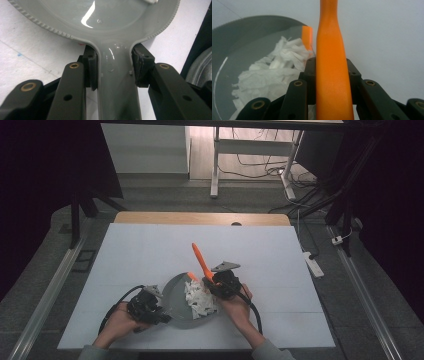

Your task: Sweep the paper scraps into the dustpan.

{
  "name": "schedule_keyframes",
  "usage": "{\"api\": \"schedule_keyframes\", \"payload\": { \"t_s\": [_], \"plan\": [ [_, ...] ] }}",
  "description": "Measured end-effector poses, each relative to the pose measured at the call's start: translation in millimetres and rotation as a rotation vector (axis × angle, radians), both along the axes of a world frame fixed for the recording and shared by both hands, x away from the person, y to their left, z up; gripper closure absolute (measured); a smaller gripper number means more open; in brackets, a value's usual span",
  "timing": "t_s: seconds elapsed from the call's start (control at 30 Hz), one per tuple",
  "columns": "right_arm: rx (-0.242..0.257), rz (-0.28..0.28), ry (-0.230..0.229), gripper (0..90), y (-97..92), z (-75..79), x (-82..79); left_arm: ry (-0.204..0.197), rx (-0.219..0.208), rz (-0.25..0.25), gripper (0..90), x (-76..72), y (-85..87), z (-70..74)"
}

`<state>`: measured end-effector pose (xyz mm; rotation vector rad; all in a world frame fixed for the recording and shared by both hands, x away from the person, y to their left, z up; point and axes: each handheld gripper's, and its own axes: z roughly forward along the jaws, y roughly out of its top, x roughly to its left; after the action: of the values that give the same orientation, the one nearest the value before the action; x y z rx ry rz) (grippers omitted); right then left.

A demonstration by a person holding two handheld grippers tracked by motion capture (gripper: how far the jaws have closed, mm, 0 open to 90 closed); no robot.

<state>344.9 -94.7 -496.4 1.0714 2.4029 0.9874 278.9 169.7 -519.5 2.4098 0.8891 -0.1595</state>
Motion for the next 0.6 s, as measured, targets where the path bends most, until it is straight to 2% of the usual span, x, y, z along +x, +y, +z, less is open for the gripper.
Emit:
{"api": "schedule_keyframes", "payload": {
  "t_s": [0.1, 0.17, 0.23, 0.43, 0.5, 0.6],
  "plan": [
    [-0.007, 0.02, -0.005, 70.5, 10.4, 0.0, -2.7, -0.003, 0.011, 0.001, 61.3, -0.4, -2.4, 0.1],
    [-0.017, 0.03, -0.027, 70.4, 17.7, 0.6, -4.9, 0.0, 0.007, 0.006, 61.3, -0.6, -2.5, 0.2],
    [-0.006, 0.045, -0.028, 70.4, 25.3, 2.2, -7.0, 0.002, 0.005, 0.009, 61.3, -0.6, -2.6, -0.1],
    [0.025, 0.157, -0.022, 70.4, 50.7, 2.9, -18.3, 0.005, -0.007, 0.009, 61.3, -0.8, -5.8, -0.9],
    [0.025, 0.177, -0.049, 70.4, 53.1, 4.3, -20.5, 0.004, -0.007, 0.006, 61.3, -0.8, -5.1, -1.1],
    [0.064, 0.159, -0.076, 70.4, 46.7, 11.4, -19.8, 0.003, -0.012, 0.005, 61.3, -0.9, -4.0, -1.4]
  ]
}}
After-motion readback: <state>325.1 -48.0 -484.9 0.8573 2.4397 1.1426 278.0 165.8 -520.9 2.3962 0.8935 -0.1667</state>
